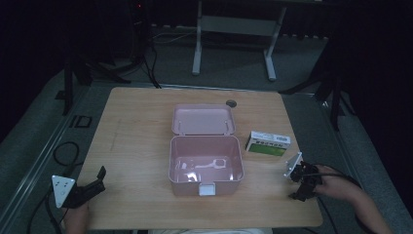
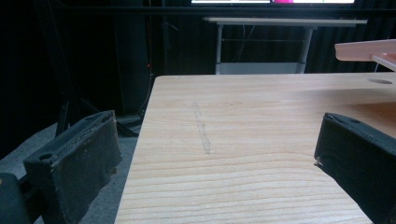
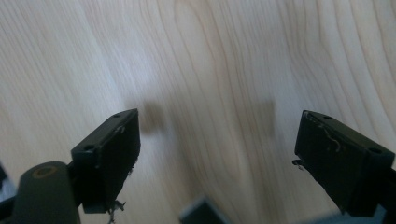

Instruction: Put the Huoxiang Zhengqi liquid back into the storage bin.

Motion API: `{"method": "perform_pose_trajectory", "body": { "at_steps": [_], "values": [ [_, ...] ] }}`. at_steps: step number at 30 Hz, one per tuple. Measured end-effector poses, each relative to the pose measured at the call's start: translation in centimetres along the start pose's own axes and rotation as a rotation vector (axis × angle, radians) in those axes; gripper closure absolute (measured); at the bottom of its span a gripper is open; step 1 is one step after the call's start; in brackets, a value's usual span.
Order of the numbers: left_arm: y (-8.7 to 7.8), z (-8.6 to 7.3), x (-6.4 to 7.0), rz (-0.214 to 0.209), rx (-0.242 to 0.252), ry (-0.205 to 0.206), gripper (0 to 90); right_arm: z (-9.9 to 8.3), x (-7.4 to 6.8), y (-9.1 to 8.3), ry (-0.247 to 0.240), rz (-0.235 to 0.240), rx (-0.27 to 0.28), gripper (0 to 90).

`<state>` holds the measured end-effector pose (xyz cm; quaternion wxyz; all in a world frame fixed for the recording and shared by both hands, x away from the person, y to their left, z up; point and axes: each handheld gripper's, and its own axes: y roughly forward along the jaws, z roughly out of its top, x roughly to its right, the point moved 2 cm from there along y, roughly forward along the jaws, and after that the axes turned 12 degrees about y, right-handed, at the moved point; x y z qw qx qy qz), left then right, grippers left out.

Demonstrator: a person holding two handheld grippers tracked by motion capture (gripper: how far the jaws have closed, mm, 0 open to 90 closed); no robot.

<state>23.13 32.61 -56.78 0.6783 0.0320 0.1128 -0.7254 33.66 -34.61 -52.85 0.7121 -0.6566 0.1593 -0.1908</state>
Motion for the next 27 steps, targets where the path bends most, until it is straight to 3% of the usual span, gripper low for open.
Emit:
{"method": "perform_pose_trajectory", "body": {
  "at_steps": [3, 7, 13, 17, 21, 27],
  "values": [
    [0.0, 0.0, 0.0, -0.002, 0.000, -0.001, 0.3, 0.7, 0.1, -0.6, -0.014, 0.000, -0.070, 14.2],
    [0.0, 0.0, 0.0, -0.007, 0.002, -0.003, 0.2, 1.8, 0.1, -1.4, -0.026, -0.021, -0.076, 13.5],
    [-0.1, 0.0, -0.1, -0.007, 0.005, -0.009, 0.3, 3.0, -0.3, -1.8, -0.053, 0.044, -0.121, 12.5],
    [0.0, 0.0, -0.1, -0.008, 0.003, -0.008, 0.2, 3.5, -0.5, -2.3, -0.078, 0.080, -0.125, 12.0],
    [0.0, 0.0, -0.1, -0.009, 0.004, -0.009, 0.3, 3.9, -0.9, -2.5, -0.113, 0.083, -0.126, 11.7],
    [-0.1, 0.0, -0.1, -0.010, 0.003, -0.008, 0.3, 4.6, -0.9, -2.3, -0.112, 0.075, -0.135, 11.7]
  ]
}}
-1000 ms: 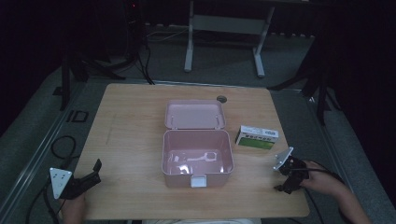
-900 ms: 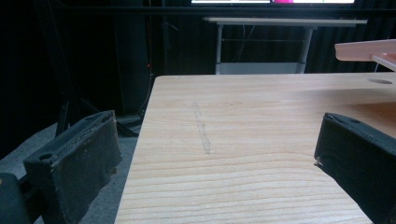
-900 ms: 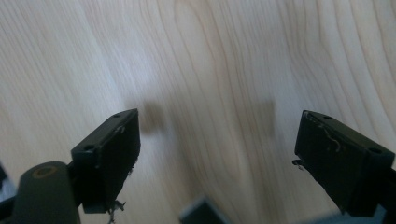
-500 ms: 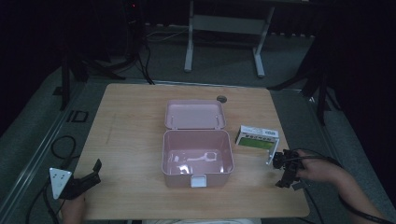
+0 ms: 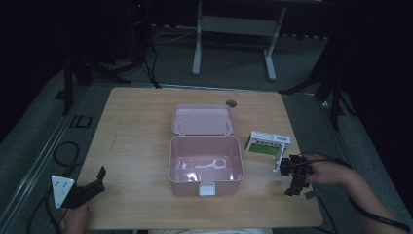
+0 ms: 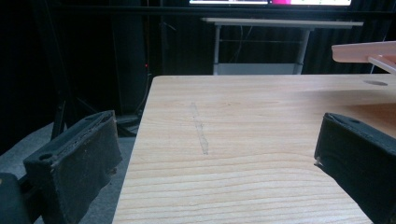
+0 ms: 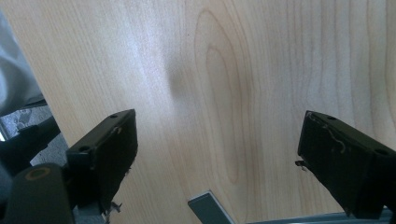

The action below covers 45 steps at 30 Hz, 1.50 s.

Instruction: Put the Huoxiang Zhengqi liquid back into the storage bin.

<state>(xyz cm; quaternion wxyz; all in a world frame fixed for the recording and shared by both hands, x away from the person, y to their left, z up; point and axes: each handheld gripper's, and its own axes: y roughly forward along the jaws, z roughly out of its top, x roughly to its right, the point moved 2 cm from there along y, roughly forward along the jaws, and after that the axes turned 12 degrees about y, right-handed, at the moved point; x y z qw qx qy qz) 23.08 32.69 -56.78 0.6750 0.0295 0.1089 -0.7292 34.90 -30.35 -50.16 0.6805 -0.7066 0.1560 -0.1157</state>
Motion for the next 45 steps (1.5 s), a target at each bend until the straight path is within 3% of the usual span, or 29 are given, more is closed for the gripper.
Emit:
{"method": "perform_pose_trajectory", "body": {
  "at_steps": [9, 12, 15, 20, 24, 27, 30, 32, 34, 45],
  "values": [
    [0.0, 0.0, 0.0, -0.005, 0.001, -0.001, 0.3, 1.2, -0.6, -1.1, -0.051, 0.031, -0.006, 12.4],
    [0.0, 0.0, 0.0, -0.006, 0.002, -0.002, 0.2, 1.6, -0.9, -1.6, -0.084, 0.002, -0.001, 12.9],
    [0.0, 0.0, 0.0, -0.008, 0.002, -0.004, 0.3, 2.3, -0.8, -2.0, -0.069, 0.008, -0.001, 13.1],
    [0.0, 0.0, 0.0, -0.010, 0.002, -0.004, 0.3, 2.7, -0.7, -2.4, -0.093, -0.038, -0.010, 13.4],
    [0.0, 0.0, 0.0, -0.010, 0.002, -0.005, 0.3, 3.4, 0.7, -4.2, -0.087, -0.076, 0.030, 14.8],
    [0.0, 0.0, 0.0, -0.011, 0.002, -0.006, 0.3, 3.8, 1.8, -5.0, -0.081, -0.103, 0.008, 15.1],
    [0.0, 0.0, 0.0, -0.011, 0.002, -0.006, 0.3, 4.1, 2.8, -5.8, -0.075, -0.111, 0.000, 20.8],
    [0.0, 0.0, 0.0, -0.012, 0.003, -0.006, 0.2, 4.2, 3.2, -6.0, -0.072, -0.110, 0.002, 20.8],
    [0.0, 0.0, 0.0, -0.013, 0.002, -0.006, 0.3, 4.7, 4.4, -6.7, -0.059, -0.127, 0.026, 21.4],
    [0.0, 0.0, 0.0, -0.013, 0.002, -0.008, 0.3, 6.0, 8.4, -7.8, -0.008, -0.164, 0.055, 27.0]
  ]
}}
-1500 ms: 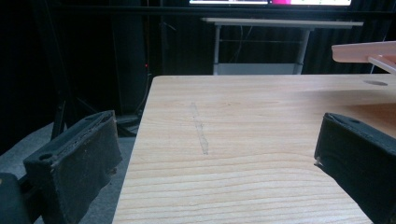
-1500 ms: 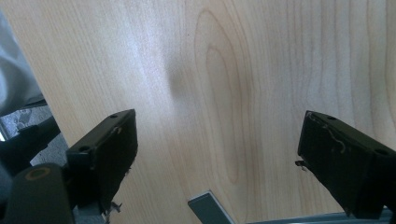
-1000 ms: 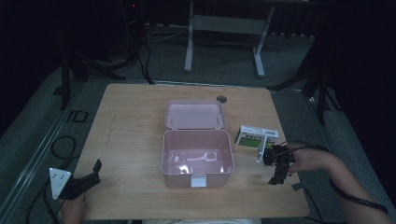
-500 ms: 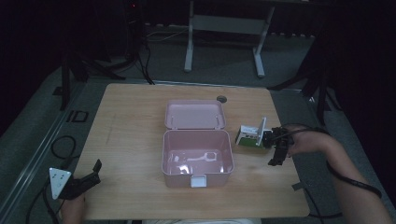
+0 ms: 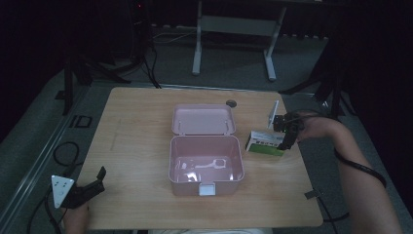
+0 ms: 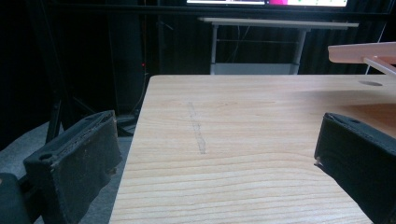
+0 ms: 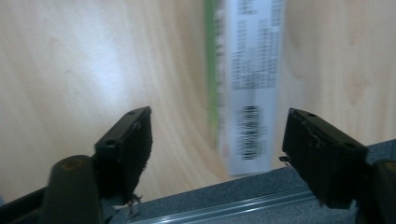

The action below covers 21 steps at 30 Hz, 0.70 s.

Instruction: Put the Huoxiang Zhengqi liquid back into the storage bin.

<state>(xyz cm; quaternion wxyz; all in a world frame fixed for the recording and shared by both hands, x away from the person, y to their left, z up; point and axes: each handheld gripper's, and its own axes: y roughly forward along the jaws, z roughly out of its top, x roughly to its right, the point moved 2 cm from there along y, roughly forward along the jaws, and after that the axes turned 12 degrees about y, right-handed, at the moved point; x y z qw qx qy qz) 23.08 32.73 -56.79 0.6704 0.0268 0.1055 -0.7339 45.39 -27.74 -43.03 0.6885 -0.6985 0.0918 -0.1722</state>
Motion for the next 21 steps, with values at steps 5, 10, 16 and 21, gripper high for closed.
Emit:
{"method": "perform_pose_trajectory", "body": {
  "at_steps": [5, 10, 16, 21],
  "values": [
    [0.0, 0.0, 0.0, -0.002, 0.002, 0.000, 0.2, 0.5, 1.1, 0.7, 0.000, 0.023, -0.009, 33.6],
    [0.0, 0.0, 0.0, -0.003, 0.001, 0.002, 0.3, 1.0, 1.6, 1.6, -0.005, 0.049, -0.018, 39.2],
    [0.0, 0.0, 0.0, -0.004, 0.002, 0.002, 0.3, 1.2, 2.1, 2.8, -0.016, 0.053, -0.040, 45.8],
    [0.0, 0.0, 0.0, -0.005, 0.001, 0.002, 0.3, 1.4, 2.4, 3.9, 0.022, 0.049, -0.056, 48.2]
  ]
}}
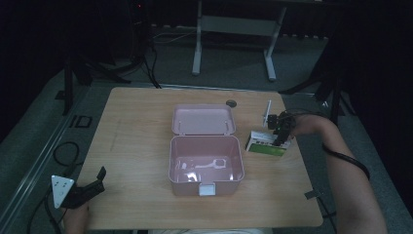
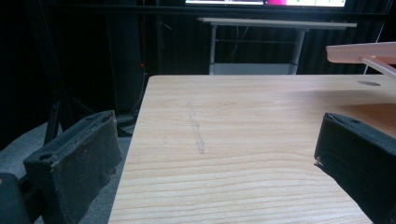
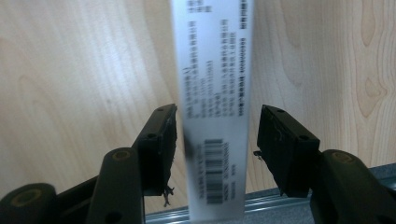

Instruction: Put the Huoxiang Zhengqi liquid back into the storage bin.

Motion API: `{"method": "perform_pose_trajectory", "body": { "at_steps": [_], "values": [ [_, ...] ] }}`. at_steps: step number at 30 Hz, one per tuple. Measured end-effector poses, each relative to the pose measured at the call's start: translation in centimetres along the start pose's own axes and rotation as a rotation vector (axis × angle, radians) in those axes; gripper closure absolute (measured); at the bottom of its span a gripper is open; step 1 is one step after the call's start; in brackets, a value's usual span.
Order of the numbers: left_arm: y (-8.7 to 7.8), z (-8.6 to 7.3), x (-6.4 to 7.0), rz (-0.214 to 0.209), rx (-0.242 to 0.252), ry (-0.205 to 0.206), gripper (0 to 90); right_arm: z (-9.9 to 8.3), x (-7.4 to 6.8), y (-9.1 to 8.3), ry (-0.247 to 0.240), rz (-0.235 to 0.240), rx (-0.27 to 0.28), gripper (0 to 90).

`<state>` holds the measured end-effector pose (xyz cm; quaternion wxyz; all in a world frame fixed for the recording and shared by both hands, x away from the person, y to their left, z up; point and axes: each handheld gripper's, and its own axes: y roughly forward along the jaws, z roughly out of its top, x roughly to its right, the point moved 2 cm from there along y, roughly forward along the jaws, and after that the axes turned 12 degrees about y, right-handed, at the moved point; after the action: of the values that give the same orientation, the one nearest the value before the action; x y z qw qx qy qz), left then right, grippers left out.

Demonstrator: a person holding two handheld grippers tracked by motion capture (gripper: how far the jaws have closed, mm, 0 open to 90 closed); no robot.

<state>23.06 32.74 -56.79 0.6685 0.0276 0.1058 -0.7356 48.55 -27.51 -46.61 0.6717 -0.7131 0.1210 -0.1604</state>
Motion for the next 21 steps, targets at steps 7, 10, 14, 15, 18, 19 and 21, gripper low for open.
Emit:
{"method": "perform_pose_trajectory", "body": {
  "at_steps": [7, 10, 14, 15, 18, 19, 21],
  "values": [
    [0.0, 0.0, 0.0, -0.001, 0.000, 0.001, 0.3, 0.3, -0.2, 1.4, -0.023, 0.023, -0.033, 51.6],
    [0.0, 0.0, 0.0, -0.001, 0.000, 0.000, 0.3, 0.5, -0.3, 1.8, -0.012, 0.044, -0.030, 54.6],
    [0.0, 0.0, 0.0, -0.001, -0.001, 0.000, 0.3, 0.6, -0.3, 2.1, -0.022, 0.036, -0.024, 60.0],
    [0.0, 0.0, 0.0, -0.001, -0.001, 0.001, 0.3, 0.5, -0.3, 2.0, -0.025, 0.039, -0.024, 60.7],
    [0.0, 0.0, 0.0, -0.001, -0.001, 0.000, 0.3, 0.4, -0.5, 2.0, -0.038, 0.056, -0.028, 61.7],
    [0.0, 0.0, 0.0, -0.001, -0.001, -0.001, 0.3, 0.4, -0.6, 1.9, -0.043, 0.063, -0.026, 61.8],
    [0.0, 0.0, 0.0, -0.001, -0.001, -0.001, 0.2, 0.3, -0.8, 1.7, -0.055, 0.072, -0.012, 61.9]
  ]
}}
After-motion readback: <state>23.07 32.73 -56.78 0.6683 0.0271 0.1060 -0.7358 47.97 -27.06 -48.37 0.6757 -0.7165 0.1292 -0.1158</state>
